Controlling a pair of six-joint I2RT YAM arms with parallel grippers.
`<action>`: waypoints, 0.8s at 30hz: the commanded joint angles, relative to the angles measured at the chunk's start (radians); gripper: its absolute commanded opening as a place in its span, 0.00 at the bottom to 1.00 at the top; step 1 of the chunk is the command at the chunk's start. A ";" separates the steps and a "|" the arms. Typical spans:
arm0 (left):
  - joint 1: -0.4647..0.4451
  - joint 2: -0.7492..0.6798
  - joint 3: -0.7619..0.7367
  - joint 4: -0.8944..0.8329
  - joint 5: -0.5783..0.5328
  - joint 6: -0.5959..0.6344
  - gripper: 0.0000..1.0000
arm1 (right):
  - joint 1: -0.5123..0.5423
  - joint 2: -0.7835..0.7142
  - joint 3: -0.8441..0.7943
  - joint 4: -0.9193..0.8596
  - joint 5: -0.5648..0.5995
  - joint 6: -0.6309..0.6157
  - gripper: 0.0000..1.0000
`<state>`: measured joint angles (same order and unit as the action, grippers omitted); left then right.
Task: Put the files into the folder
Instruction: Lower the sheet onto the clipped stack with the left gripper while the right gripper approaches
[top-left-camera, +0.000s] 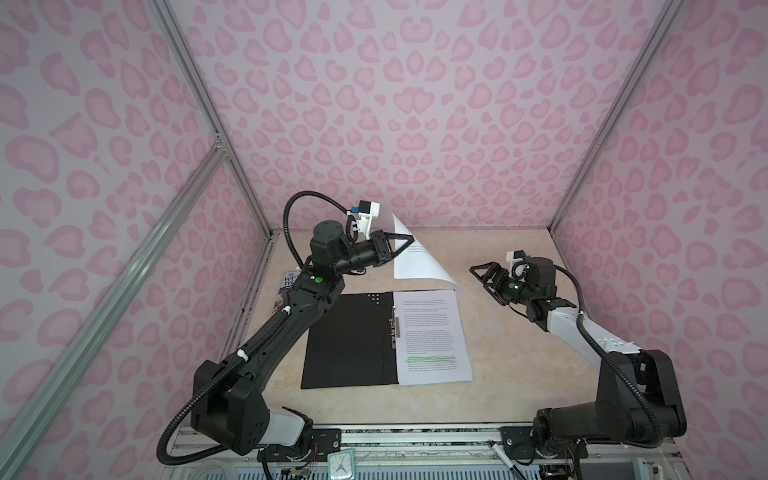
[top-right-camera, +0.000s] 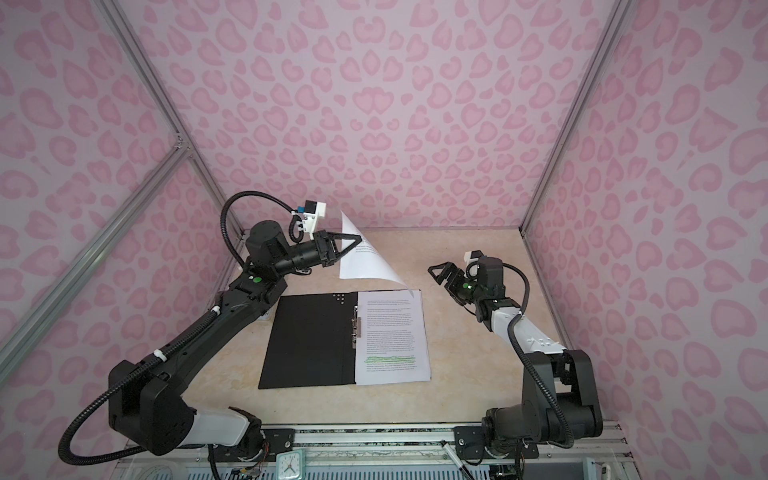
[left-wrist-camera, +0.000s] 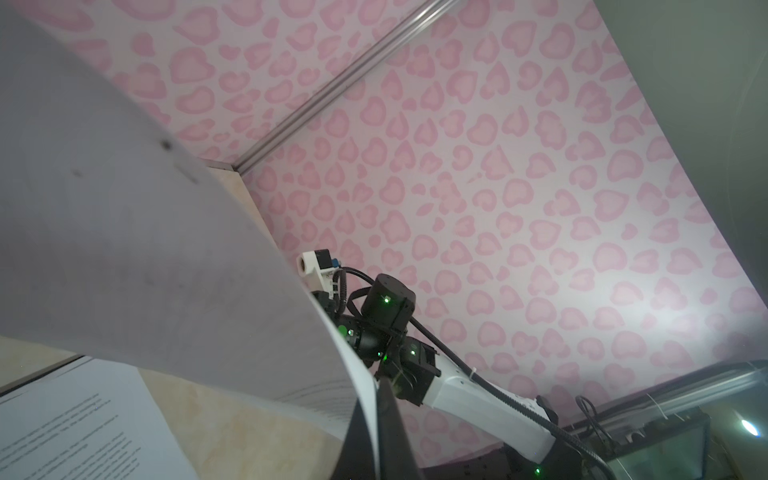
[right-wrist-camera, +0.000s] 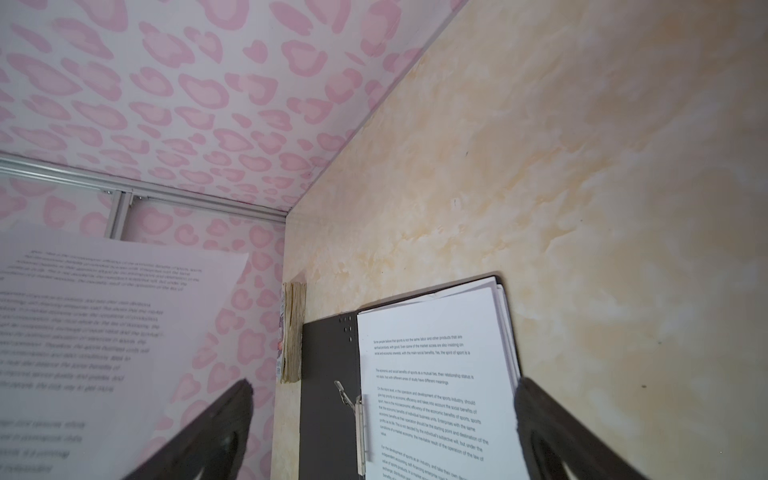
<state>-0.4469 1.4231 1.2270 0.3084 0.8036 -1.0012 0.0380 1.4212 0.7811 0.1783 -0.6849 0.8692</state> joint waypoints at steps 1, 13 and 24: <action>-0.034 0.000 0.014 0.024 0.018 0.007 0.03 | -0.020 -0.003 -0.012 0.057 -0.034 0.033 0.98; 0.061 -0.293 -0.495 -0.405 -0.111 0.115 0.03 | -0.005 -0.035 -0.082 -0.078 0.018 -0.049 0.97; 0.198 -0.155 -0.752 -0.472 -0.198 0.234 0.03 | 0.276 0.099 -0.045 -0.034 0.012 -0.082 0.95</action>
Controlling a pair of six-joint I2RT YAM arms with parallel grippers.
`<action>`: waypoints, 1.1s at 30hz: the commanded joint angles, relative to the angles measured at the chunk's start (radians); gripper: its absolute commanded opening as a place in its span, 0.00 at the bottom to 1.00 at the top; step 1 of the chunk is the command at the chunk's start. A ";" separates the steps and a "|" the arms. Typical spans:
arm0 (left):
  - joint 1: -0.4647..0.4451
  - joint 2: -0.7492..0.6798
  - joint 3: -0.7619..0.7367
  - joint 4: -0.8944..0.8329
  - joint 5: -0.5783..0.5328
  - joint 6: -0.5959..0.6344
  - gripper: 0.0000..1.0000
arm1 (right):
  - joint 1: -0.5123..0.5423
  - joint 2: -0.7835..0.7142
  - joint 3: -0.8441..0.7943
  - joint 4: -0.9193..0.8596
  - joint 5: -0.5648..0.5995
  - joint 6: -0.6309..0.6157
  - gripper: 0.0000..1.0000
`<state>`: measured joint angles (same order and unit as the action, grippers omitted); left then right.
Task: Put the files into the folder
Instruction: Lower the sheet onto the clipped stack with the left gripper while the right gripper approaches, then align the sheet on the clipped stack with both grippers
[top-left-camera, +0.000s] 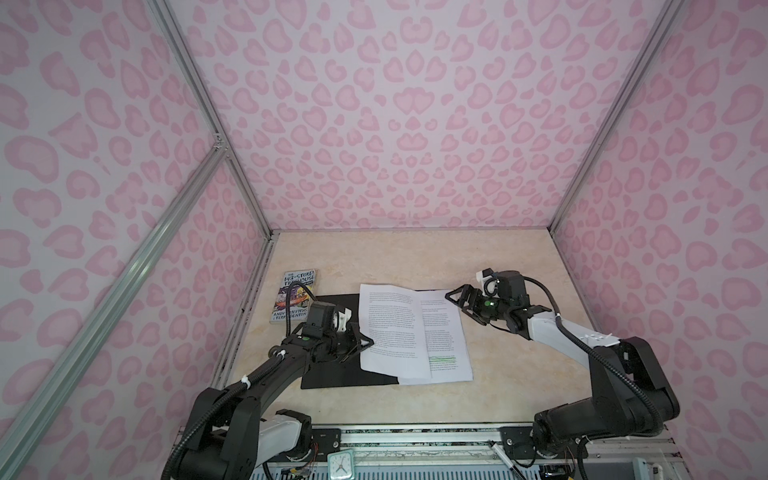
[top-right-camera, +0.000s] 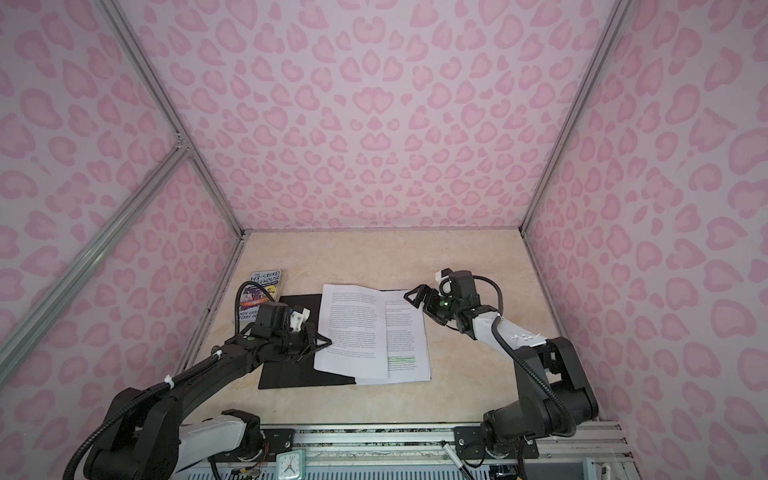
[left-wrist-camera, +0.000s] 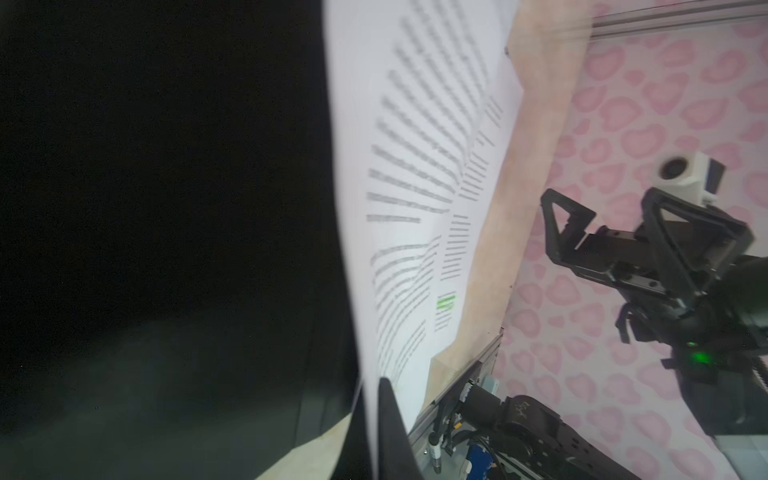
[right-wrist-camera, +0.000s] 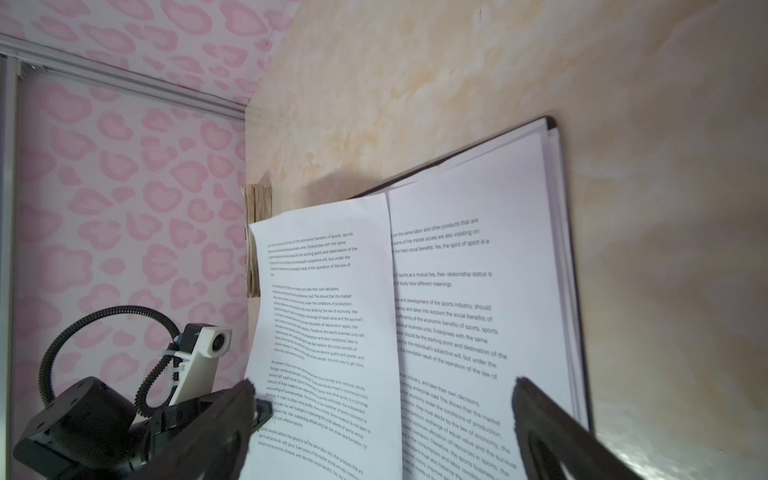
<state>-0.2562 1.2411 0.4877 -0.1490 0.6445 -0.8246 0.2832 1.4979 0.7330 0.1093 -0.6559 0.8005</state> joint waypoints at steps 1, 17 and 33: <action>0.009 0.034 -0.017 -0.014 -0.049 0.065 0.03 | 0.049 0.032 0.005 0.041 -0.018 -0.016 0.95; 0.029 0.059 0.009 -0.044 -0.098 0.090 0.03 | 0.272 0.249 0.081 0.167 -0.068 0.014 0.86; 0.029 0.058 0.004 -0.021 -0.071 0.087 0.03 | 0.363 0.329 0.123 0.191 -0.076 0.027 0.19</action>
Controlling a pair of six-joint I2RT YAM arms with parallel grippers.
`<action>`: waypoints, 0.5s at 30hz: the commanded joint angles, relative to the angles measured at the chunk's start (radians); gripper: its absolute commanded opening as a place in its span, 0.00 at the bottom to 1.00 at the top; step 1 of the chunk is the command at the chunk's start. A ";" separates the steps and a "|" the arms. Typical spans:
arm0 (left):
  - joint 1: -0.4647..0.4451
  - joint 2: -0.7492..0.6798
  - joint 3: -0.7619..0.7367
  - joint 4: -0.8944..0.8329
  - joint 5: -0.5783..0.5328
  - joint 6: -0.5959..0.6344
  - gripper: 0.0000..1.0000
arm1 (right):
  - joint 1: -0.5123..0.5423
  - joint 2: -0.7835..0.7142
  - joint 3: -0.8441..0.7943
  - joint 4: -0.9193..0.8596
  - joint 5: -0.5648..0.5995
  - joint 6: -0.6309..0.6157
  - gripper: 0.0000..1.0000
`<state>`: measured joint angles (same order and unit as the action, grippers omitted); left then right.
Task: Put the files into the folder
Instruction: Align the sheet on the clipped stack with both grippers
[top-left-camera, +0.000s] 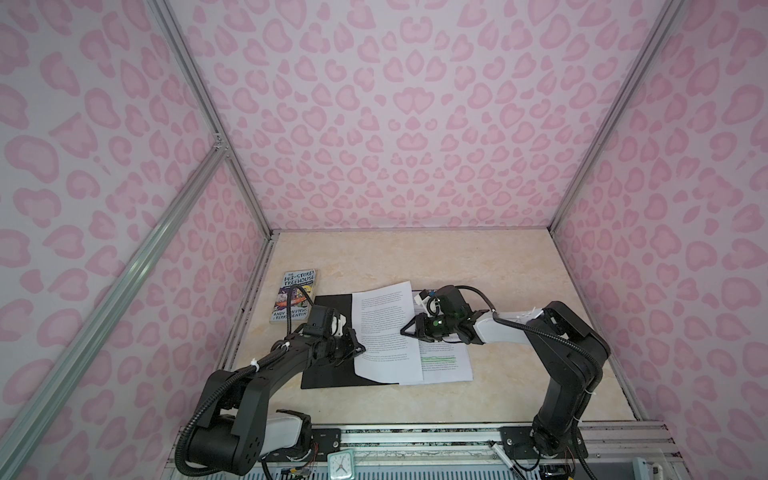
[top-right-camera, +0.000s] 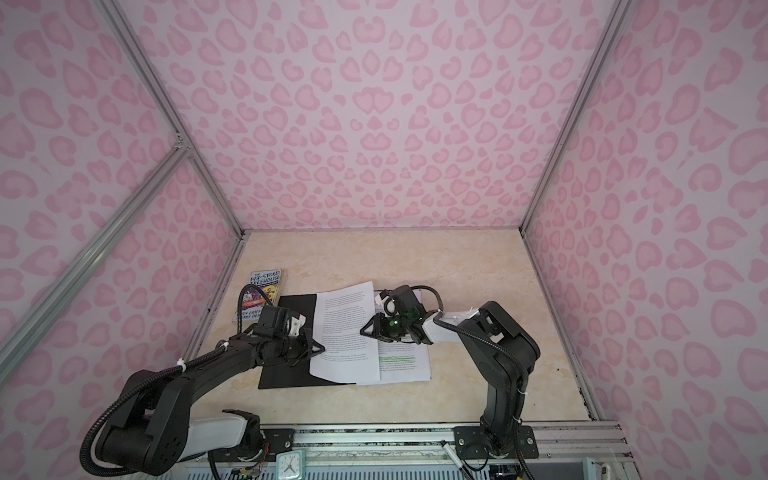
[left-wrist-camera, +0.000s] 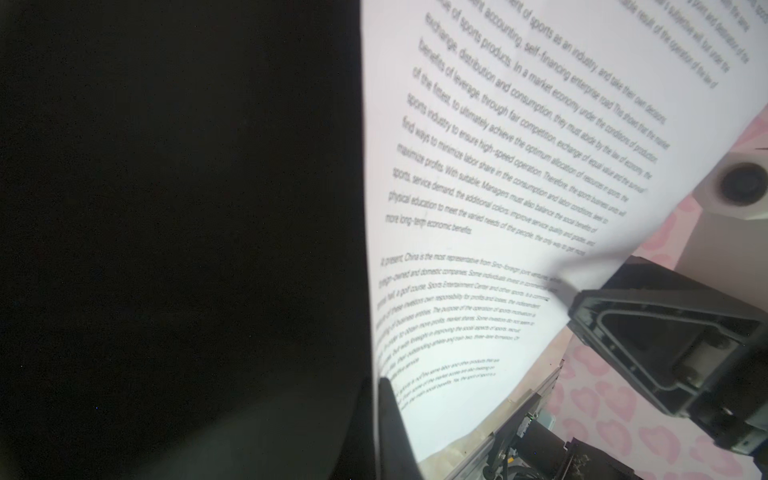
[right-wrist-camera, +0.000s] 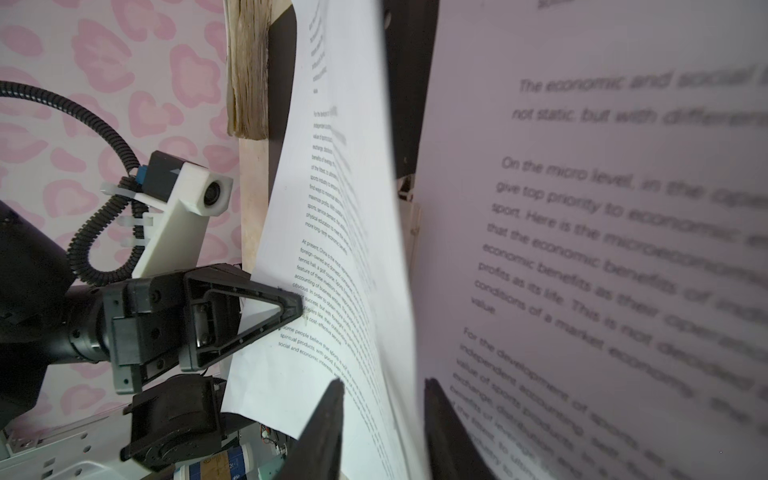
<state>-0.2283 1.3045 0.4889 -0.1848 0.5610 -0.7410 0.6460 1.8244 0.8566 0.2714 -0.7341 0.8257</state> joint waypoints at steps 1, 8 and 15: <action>0.001 -0.008 0.005 0.012 0.013 0.003 0.03 | 0.000 -0.003 0.003 0.015 0.007 -0.005 0.11; 0.001 -0.081 0.031 0.010 0.020 0.023 0.52 | -0.031 -0.086 0.008 -0.095 0.014 -0.063 0.00; 0.002 -0.284 0.114 -0.042 -0.007 0.123 0.97 | -0.163 -0.260 -0.028 -0.405 -0.013 -0.237 0.00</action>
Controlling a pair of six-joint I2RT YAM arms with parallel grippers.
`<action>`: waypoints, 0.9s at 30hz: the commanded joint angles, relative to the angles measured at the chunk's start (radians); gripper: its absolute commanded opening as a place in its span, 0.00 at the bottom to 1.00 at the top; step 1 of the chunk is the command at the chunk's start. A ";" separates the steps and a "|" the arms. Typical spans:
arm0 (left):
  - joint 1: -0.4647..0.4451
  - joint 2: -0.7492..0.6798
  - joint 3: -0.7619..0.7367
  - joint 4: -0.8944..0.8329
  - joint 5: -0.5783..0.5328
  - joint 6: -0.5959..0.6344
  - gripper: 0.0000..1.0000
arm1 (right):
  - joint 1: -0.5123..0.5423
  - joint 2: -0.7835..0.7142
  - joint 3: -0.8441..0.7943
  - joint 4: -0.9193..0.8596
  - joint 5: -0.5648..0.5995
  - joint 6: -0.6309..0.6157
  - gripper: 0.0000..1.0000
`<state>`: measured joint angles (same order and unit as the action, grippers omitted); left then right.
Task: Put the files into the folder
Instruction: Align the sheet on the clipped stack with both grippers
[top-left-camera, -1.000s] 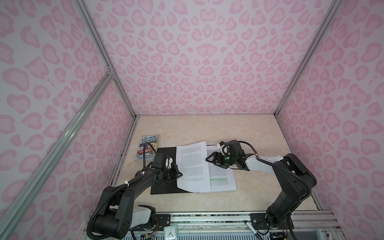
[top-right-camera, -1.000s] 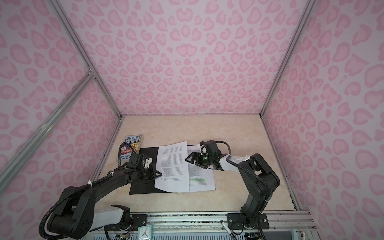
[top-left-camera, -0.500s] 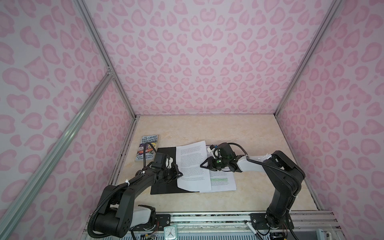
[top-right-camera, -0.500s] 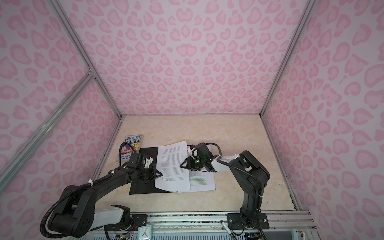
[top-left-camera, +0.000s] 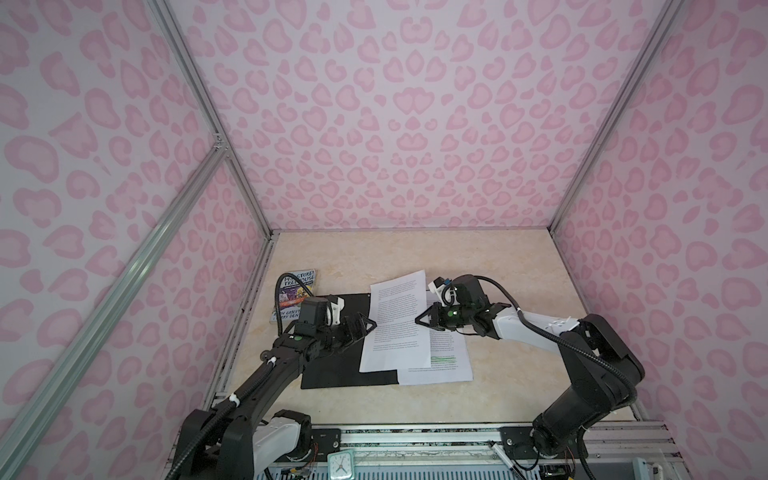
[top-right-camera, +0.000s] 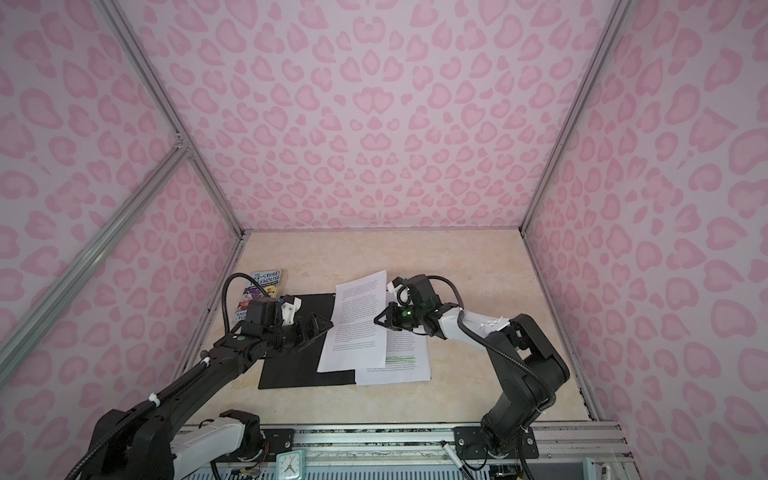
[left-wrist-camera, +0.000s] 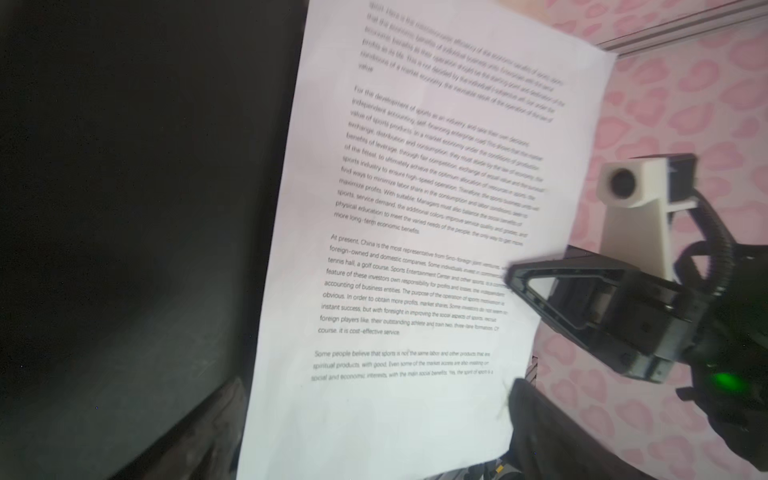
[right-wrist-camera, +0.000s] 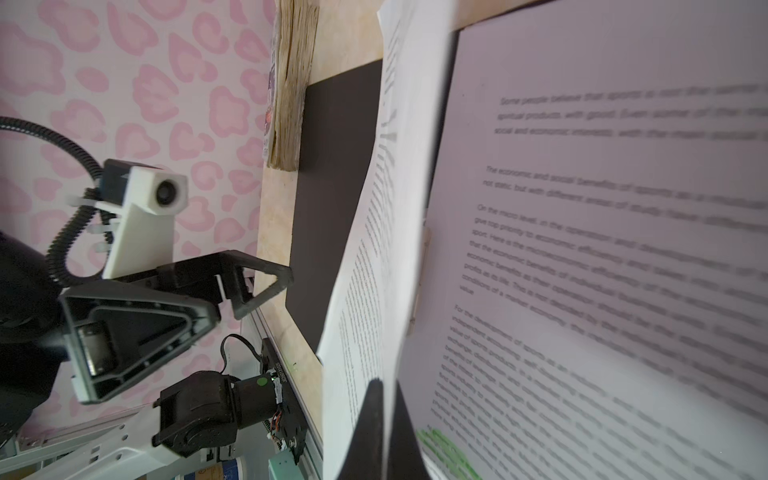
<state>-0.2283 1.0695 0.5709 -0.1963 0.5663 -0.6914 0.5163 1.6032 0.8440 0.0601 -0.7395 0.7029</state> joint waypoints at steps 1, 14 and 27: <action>0.003 -0.077 0.047 -0.044 -0.017 0.092 0.97 | -0.057 -0.072 -0.019 -0.270 0.003 -0.166 0.00; 0.003 -0.071 0.074 -0.067 0.004 0.167 0.97 | -0.178 -0.073 0.054 -0.624 0.166 -0.429 0.00; 0.004 -0.046 0.079 -0.066 0.033 0.177 0.97 | -0.152 0.015 0.109 -0.526 0.111 -0.337 0.00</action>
<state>-0.2245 1.0191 0.6434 -0.2668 0.5793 -0.5270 0.3557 1.6058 0.9497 -0.4984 -0.6113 0.3340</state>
